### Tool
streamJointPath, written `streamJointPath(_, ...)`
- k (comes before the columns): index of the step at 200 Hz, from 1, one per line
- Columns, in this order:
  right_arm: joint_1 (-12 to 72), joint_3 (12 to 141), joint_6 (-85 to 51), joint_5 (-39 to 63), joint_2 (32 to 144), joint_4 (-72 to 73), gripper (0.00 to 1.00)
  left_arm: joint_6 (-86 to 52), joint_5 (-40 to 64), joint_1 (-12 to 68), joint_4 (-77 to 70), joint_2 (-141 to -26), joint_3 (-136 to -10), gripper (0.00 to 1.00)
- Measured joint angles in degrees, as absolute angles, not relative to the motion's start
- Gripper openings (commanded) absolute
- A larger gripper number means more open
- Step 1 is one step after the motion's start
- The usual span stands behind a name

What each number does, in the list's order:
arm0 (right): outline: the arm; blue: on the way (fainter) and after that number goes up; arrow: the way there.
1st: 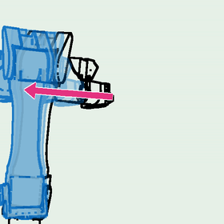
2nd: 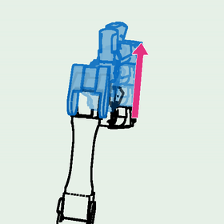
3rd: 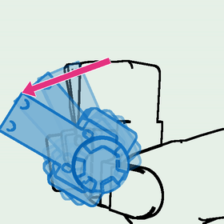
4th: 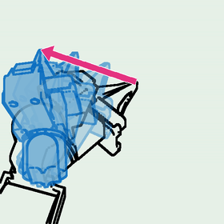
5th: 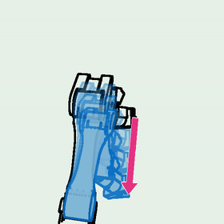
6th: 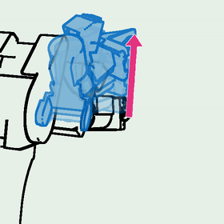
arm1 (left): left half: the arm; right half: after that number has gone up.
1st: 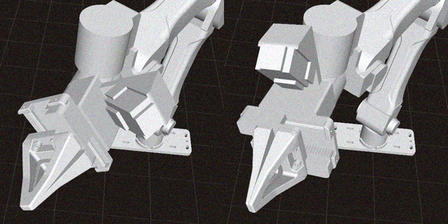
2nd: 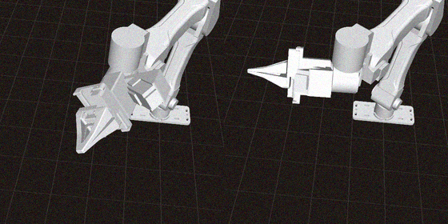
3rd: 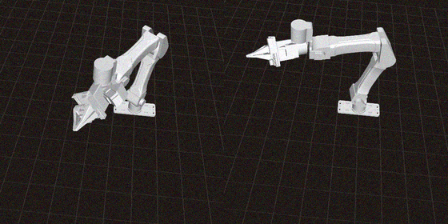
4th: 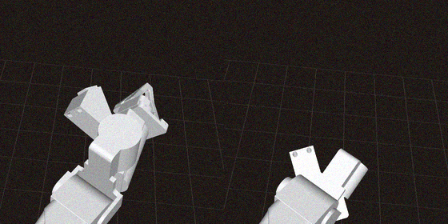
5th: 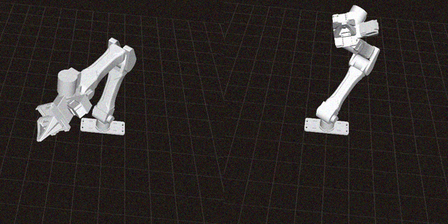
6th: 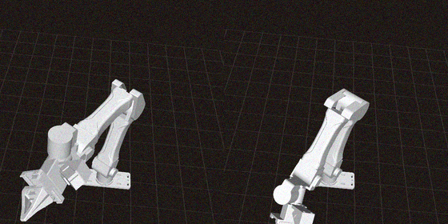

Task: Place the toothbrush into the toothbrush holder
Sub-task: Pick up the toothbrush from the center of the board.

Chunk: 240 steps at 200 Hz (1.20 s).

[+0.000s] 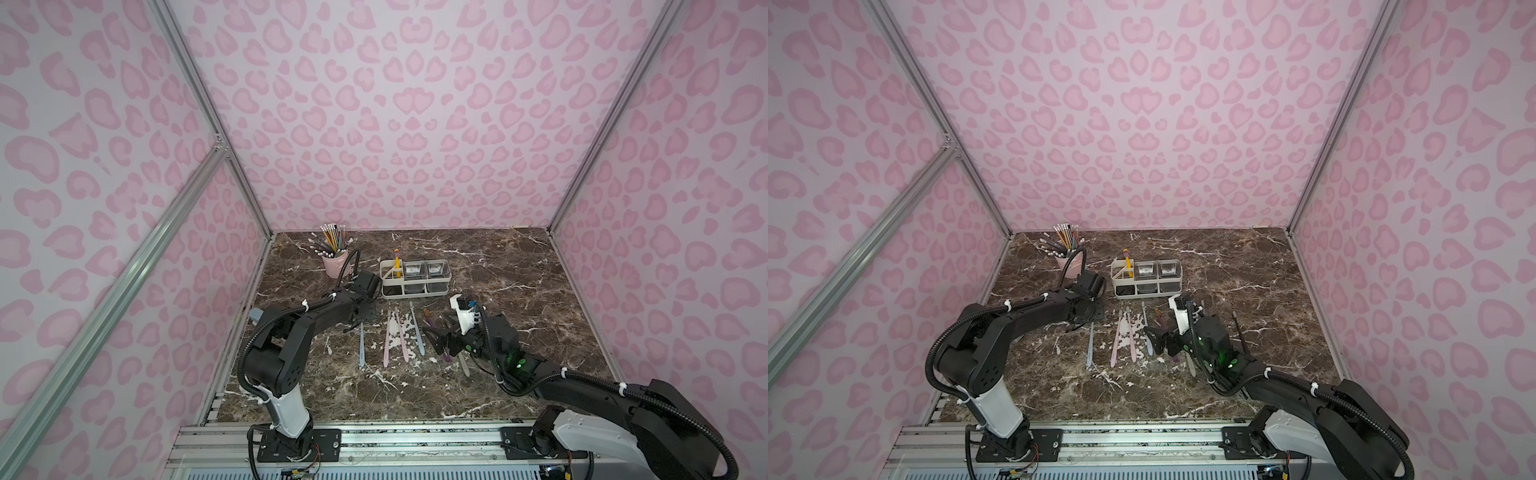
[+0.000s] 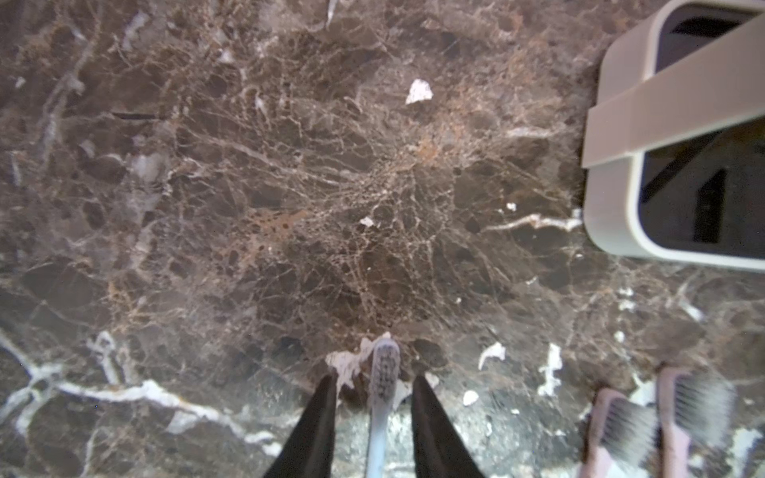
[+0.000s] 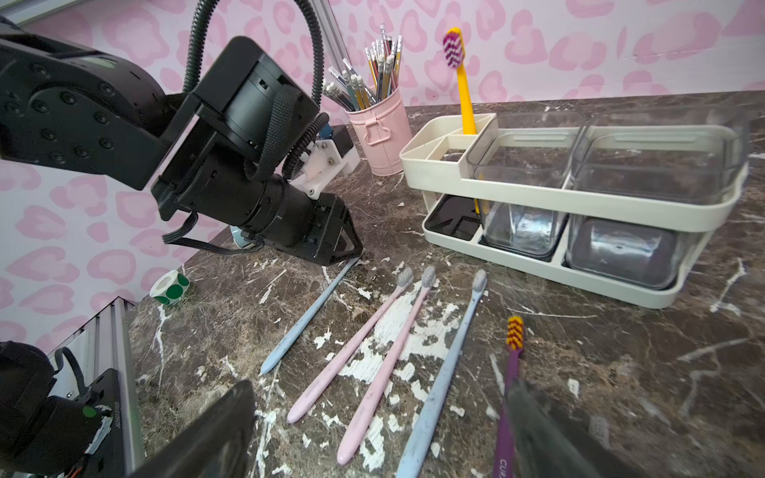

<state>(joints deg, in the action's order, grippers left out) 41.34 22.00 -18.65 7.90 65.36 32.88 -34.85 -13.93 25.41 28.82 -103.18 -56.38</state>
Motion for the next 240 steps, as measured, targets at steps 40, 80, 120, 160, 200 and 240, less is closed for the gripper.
streamJointPath(40, 41.4, 22.0, -18.6, 7.9, 65.3, 32.9, 0.96, -34.9, -13.8, 25.5, 29.0, -104.6, -56.8, 0.28)
streamJointPath(80, 41.5, 22.0, -18.6, 7.9, 65.1, 32.9, 0.96, -34.7, -13.8, 25.5, 29.1, -105.3, -57.5, 0.23)
streamJointPath(120, 41.7, 22.0, -18.6, 7.9, 65.1, 32.8, 0.96, -34.5, -14.0, 25.5, 29.1, -105.8, -58.1, 0.18)
streamJointPath(160, 41.9, 22.0, -18.6, 7.8, 65.1, 32.8, 0.96, -34.4, -14.5, 25.5, 29.3, -106.2, -58.5, 0.14)
streamJointPath(200, 42.0, 22.0, -18.6, 7.7, 65.3, 32.8, 0.96, -34.4, -14.8, 25.5, 29.3, -106.2, -58.5, 0.08)
streamJointPath(240, 42.1, 22.1, -18.6, 8.6, 66.3, 32.8, 0.97, -34.4, -14.9, 25.5, 31.1, -105.6, -58.8, 0.03)
